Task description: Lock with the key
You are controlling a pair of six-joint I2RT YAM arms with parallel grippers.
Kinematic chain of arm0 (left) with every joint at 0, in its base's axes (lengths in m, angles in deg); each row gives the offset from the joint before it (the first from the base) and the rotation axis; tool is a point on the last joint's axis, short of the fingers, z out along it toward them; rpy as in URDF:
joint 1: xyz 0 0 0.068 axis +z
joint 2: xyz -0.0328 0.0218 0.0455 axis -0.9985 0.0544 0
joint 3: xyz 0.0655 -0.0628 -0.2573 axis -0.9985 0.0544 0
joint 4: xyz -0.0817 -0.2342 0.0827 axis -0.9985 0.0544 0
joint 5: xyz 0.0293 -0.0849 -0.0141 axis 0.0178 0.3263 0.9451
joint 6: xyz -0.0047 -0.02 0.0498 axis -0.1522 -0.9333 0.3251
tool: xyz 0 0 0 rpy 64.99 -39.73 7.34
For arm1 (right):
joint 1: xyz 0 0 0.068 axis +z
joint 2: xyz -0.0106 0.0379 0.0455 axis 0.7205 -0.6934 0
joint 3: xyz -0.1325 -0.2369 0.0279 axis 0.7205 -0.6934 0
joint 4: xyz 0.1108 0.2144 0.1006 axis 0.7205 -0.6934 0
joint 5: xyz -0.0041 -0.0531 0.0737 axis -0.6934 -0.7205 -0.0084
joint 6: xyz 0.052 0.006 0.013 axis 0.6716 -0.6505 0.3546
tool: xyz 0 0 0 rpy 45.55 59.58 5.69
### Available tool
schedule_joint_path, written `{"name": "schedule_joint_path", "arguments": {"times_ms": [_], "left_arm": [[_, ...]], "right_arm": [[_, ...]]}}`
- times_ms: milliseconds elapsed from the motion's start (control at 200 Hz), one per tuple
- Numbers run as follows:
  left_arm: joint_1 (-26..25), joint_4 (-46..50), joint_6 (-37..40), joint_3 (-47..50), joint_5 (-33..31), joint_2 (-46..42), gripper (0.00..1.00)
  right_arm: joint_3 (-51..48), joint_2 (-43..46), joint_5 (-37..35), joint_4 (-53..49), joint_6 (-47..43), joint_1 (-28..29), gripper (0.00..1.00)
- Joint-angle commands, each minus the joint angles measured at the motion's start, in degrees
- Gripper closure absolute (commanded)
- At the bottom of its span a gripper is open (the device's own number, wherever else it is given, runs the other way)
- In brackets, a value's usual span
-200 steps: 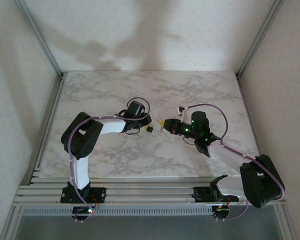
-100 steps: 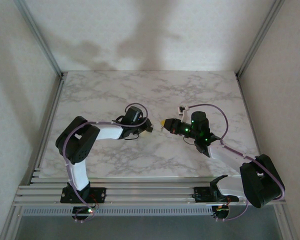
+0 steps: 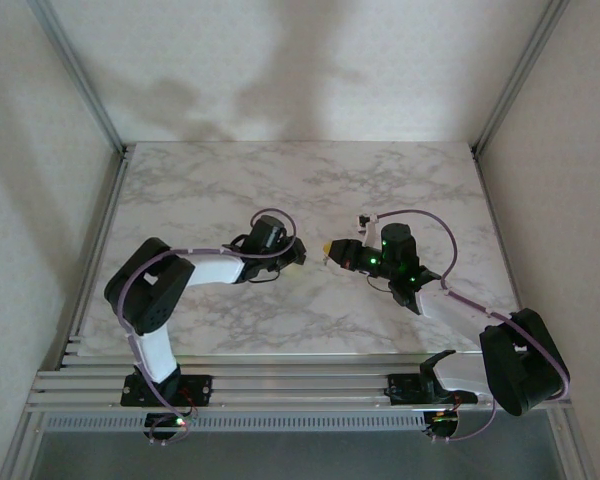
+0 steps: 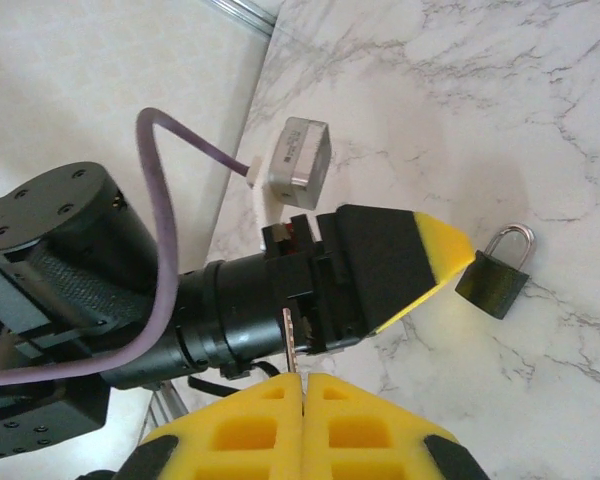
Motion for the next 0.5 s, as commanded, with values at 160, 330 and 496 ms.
{"name": "schedule_joint_path", "arguments": {"times_ms": [160,330,496], "left_arm": [[0.93,3.00,2.04,1.46,-4.77,-7.02,0.64],[1.39,6.60,4.99,2.02,-8.09,-9.97,0.60],[2.40,8.91,7.33,3.57,-9.68,-12.55,0.55]], "right_arm": [[-0.48,-1.15,-3.11,1.53,-0.41,-0.38,1.00],[-0.73,-3.91,-6.16,2.04,0.52,-0.25,1.00],[-0.25,-9.72,-8.25,5.36,3.81,0.21,1.00]]}}
